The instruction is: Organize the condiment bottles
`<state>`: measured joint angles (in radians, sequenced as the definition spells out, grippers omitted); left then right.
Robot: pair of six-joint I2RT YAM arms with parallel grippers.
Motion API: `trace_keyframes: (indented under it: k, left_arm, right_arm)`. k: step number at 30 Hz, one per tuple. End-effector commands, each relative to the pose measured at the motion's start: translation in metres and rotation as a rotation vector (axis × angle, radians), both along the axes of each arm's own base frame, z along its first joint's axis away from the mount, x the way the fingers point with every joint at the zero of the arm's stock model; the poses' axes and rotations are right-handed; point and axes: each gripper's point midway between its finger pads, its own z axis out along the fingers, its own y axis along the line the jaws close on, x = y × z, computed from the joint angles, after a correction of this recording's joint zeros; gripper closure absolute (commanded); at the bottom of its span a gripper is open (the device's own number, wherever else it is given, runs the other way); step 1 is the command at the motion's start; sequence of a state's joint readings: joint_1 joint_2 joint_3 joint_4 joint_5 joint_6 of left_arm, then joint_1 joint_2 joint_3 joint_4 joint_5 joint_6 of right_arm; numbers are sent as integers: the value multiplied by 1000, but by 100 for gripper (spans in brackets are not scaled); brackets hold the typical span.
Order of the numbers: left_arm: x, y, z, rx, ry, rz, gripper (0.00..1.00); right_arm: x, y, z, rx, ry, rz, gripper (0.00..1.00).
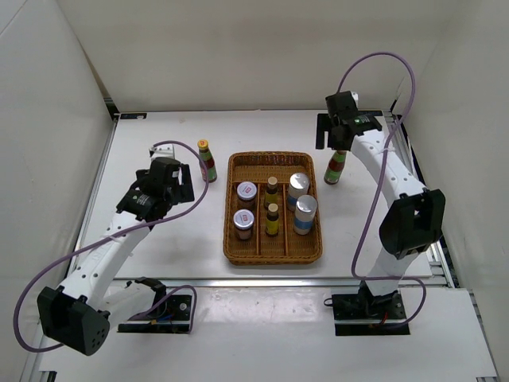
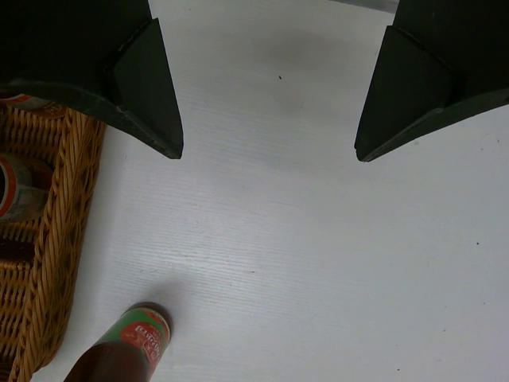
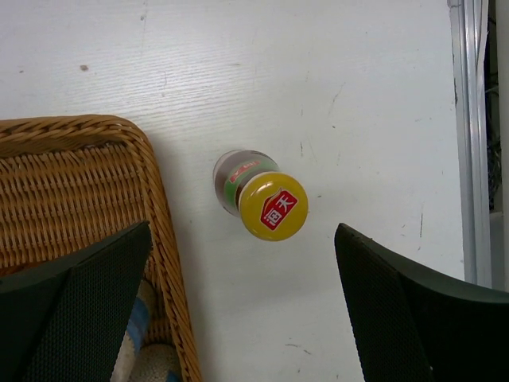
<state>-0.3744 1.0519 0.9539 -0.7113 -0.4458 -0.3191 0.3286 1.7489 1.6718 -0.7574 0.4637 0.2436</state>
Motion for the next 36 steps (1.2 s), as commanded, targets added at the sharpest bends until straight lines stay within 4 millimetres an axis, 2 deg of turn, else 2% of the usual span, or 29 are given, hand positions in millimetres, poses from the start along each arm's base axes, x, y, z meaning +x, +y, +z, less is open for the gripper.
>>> trace_keyframes:
  k: [1,2,7,8,11,13,14,15,18,19,20,22,24,25,26,27,30,32,33,35,36]
  left_arm:
    - [5,-4,5,-30,-28,-4,0]
    - [5,-4,5,-30,-28,-4,0]
    - [5,-4,5,-30,-28,-4,0]
    - [5,-4,5,-30,-28,-4,0]
    - [5,-4,5,-30,-28,-4,0]
    - [5,-4,5,-30,-28,-4,0]
    - [5,-4,5,-30,-28,-4,0]
    - [6,-4,2,-26,-20,-4,0]
    - [6,-4,2,-26,-20,-4,0]
    - [6,-4,2,-26,-20,-4,0]
    - [6,-6,2,-32,-18,-11,0]
    - [6,-6,2,-32,-18,-11,0]
    - [6,-6,2,-32,-18,-11,0]
    - [6,-6,2,-32,-18,-11,0]
    - [6,-6,2,-32,-18,-11,0]
    - [6,-6,2,-32,-18,-11,0]
    - [6,-6,0,-29,-9,-11,0]
    - [6,-7,-1,-35,-7,-17,0]
    - [6,-7,-1,-35,-7,-17,0]
    - [6,-7,-1,-35,-7,-17,0]
    - [6,-7,-1,-35,-7,-17,0]
  right_arm:
    - [10,-7,22,35,-78,4,1]
    - [13,-12,14,41,-57,-4,4]
    - [28,-27,3,90,-34,-38,19]
    - [29,-23,-4,105,-16,-23,19]
    - [32,-28,-14,118,14,-30,29]
    - [32,-28,-19,115,26,-31,40]
    - [34,-27,-15,117,15,-30,44]
    - [33,-25,-21,130,34,-29,52]
    - [35,-24,-17,132,24,-29,68]
    - [35,-24,-14,133,23,-29,78]
    - [35,-25,-14,127,24,-22,84]
    - [30,-26,2,131,1,-20,95]
    - [31,-26,27,135,-54,-9,99]
    - [27,-22,46,145,-97,4,100]
    - [24,-16,53,131,-112,27,100]
    - [21,-7,78,130,-166,66,100]
    - [13,12,108,131,-226,132,100]
    - [9,24,110,135,-221,170,100]
    - [6,33,119,142,-241,193,100]
    - [3,43,124,148,-248,228,100]
    - [0,55,124,162,-244,261,100]
